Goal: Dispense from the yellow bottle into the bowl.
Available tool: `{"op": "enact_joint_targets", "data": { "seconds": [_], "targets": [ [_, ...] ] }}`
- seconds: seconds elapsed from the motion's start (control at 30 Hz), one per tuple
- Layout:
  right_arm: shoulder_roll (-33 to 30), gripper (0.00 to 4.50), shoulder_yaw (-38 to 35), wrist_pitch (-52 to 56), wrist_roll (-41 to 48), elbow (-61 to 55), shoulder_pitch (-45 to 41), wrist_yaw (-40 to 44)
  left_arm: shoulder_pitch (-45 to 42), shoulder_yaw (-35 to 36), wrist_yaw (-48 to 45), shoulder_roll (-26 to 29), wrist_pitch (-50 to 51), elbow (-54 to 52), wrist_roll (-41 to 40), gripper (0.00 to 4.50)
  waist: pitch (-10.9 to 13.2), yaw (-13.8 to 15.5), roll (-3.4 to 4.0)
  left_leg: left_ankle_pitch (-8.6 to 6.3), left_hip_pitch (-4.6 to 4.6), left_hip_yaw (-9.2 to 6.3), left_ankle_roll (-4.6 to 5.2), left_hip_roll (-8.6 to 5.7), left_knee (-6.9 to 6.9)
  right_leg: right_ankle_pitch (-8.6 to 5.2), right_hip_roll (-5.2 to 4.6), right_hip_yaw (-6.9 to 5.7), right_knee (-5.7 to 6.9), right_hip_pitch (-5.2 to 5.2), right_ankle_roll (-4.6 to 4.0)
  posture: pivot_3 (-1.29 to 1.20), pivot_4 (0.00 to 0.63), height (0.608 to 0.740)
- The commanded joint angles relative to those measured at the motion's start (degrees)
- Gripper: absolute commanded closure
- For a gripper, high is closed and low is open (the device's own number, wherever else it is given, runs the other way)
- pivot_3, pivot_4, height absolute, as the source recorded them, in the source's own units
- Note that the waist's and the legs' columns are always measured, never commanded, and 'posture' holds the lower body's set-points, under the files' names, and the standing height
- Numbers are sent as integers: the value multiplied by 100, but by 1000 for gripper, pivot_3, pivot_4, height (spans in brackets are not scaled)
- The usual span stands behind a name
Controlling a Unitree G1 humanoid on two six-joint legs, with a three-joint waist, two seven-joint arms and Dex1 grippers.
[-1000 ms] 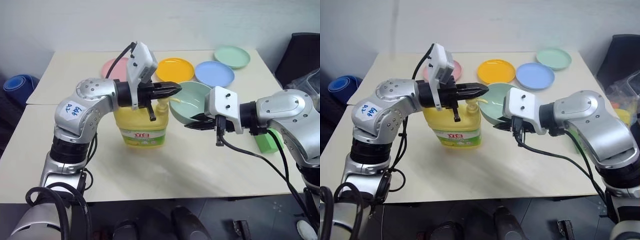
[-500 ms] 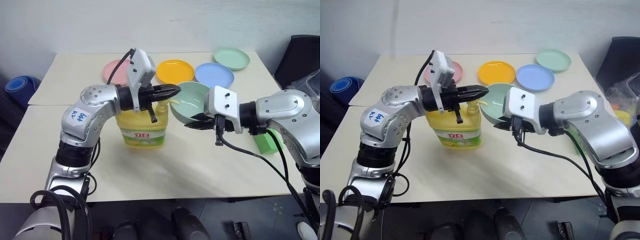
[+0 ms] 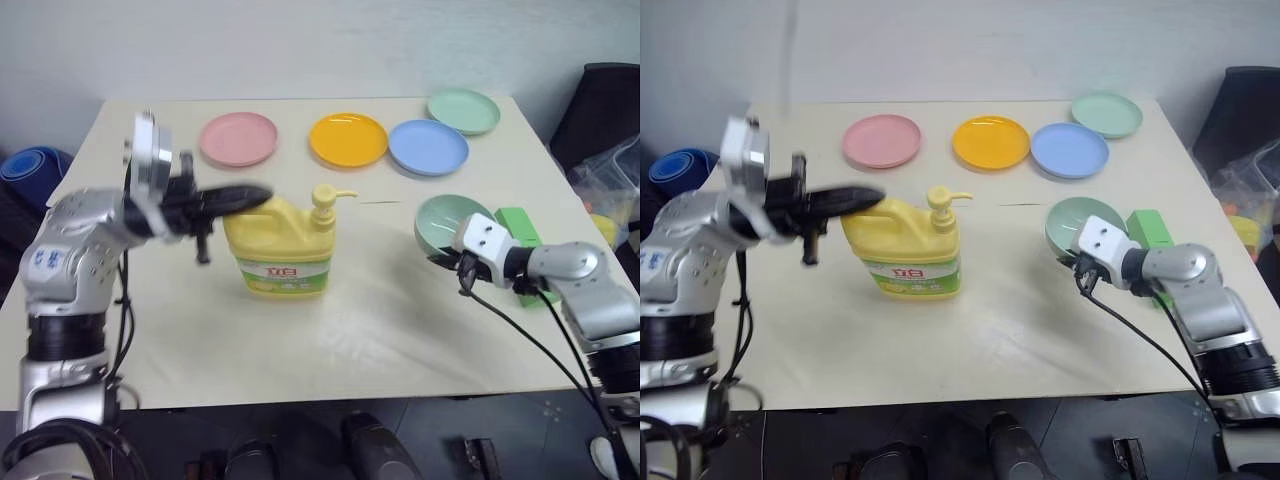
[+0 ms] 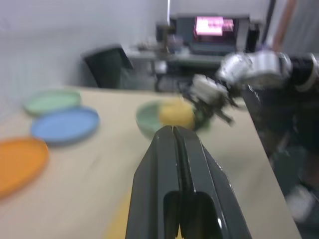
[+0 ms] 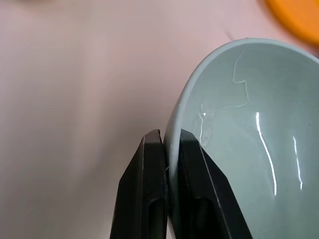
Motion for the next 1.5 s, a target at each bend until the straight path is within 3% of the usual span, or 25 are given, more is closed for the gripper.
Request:
{"op": "enact_joint_targets", "data": {
  "seconds": [0.03,0.17,0.27,0.4,0.5,0.57,0.83,0.93,1.07,1.17,1.4,1.5],
  "targets": [
    [218,4500,-77,-893,-71,556,126,14,617,367,-262,352,19,-548,-187,4479,1,-16,-1,0,0,4,0,-1,0,0,-2,5,8,-4,0,0,150,740],
    [369,3394,-666,-1006,516,239,451,58,1897,415,-412,587,-199,-1080,65,4500,0,-52,0,0,3,8,0,-2,2,0,-10,15,19,-4,0,0,150,740],
    [245,2453,-1190,-622,1190,-838,1098,250,2527,336,-402,563,-947,-935,618,3898,1,-44,3,0,7,4,-1,-4,-3,0,-9,13,21,-4,0,0,150,740],
    [173,1464,-1838,-655,2257,-2429,2800,880,2936,350,5,166,-1973,-319,1210,3045,5,90,-5,0,6,-1,-1,-2,-3,0,-3,6,10,10,0,0,150,740],
    [149,500,-2031,-926,2293,-3021,3775,1130,3427,333,-29,74,-2848,90,1610,2312,7,168,-8,-6,23,5,-8,0,-14,0,-4,-26,-57,75,0,0,150,740],
    [187,47,-2022,-1396,2052,-3110,4370,1323,3745,412,75,-39,-3618,407,1880,2312,10,188,-15,-14,16,18,-19,-4,-14,0,-7,-21,-71,74,0,0,150,740],
    [871,47,-1954,-2054,1521,-2513,4117,553,4038,517,1051,-527,-3977,258,2053,2312,8,314,-34,-16,32,34,-16,-3,0,11,-9,-17,-79,89,-8,0,150,740],
    [1555,47,-2351,-1955,1493,-1871,3811,-549,4111,491,1830,-1023,-3196,18,1851,2312,8,365,-34,-16,33,37,-16,0,-4,12,-8,-18,-79,83,-7,0,150,740],
    [2069,47,-2652,-2068,1195,-1514,3745,-1506,4142,552,2604,-1561,-3142,-100,1995,2312,8,390,-33,-16,32,37,-16,-1,-7,12,-13,-26,-66,74,-6,0,150,740],
    [2400,0,-2721,-2230,917,-1386,3750,-2111,3995,695,3463,-2093,-3006,-182,1991,1782,8,379,-33,-16,33,36,-16,6,-9,12,-6,-25,-62,72,-6,0,150,740],
    [2988,0,-2963,-2276,741,-1155,3791,-3142,3967,644,4597,-2797,-3030,-419,2266,44,3,367,-25,-14,49,55,-19,-1,-10,12,-6,-7,-51,77,-6,0,150,740],
    [3071,0,-2960,-2340,668,-994,3779,-3362,3943,650,4758,-2982,-3008,-378,2144,17,3,367,-25,-14,53,58,-19,-1,-12,12,-5,-6,-49,77,-6,0,150,740]
  ]
}}
